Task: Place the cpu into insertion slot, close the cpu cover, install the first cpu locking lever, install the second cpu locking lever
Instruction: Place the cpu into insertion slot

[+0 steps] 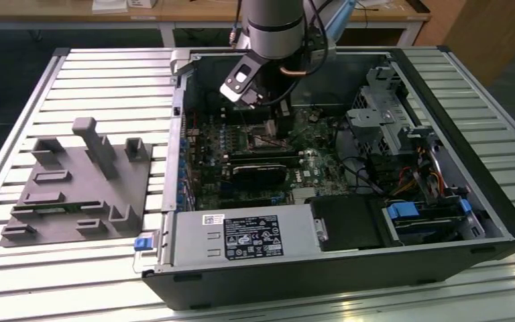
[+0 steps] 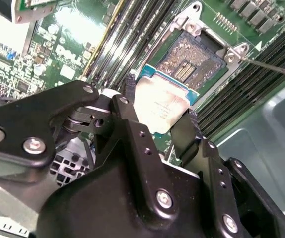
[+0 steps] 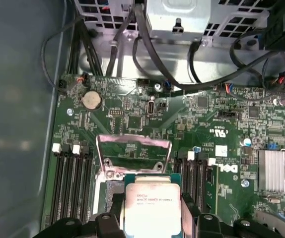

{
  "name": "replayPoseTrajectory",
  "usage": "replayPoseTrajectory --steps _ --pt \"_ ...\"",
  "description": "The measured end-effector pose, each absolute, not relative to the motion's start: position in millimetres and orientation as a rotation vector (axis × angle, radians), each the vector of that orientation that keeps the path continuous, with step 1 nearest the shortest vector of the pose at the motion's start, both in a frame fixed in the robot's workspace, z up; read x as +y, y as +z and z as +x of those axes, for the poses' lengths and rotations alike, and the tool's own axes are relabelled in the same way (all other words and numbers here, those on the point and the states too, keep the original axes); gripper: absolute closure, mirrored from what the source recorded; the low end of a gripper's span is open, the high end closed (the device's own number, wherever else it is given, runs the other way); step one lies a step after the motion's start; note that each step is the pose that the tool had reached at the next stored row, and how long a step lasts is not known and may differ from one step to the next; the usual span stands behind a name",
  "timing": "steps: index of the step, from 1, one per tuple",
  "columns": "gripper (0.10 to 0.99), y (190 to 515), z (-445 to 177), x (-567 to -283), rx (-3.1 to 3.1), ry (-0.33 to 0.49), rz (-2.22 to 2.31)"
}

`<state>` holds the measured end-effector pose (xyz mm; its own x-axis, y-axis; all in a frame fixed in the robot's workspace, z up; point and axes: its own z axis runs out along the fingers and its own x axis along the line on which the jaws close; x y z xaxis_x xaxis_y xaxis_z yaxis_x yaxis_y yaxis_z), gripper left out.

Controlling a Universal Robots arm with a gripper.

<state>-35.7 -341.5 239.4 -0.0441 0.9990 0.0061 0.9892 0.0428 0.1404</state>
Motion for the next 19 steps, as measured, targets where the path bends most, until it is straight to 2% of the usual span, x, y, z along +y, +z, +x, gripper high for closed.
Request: replayPoseTrajectory --steps 19 --pt "0.549 222 -49 -325 2.185 0.129 2.087"
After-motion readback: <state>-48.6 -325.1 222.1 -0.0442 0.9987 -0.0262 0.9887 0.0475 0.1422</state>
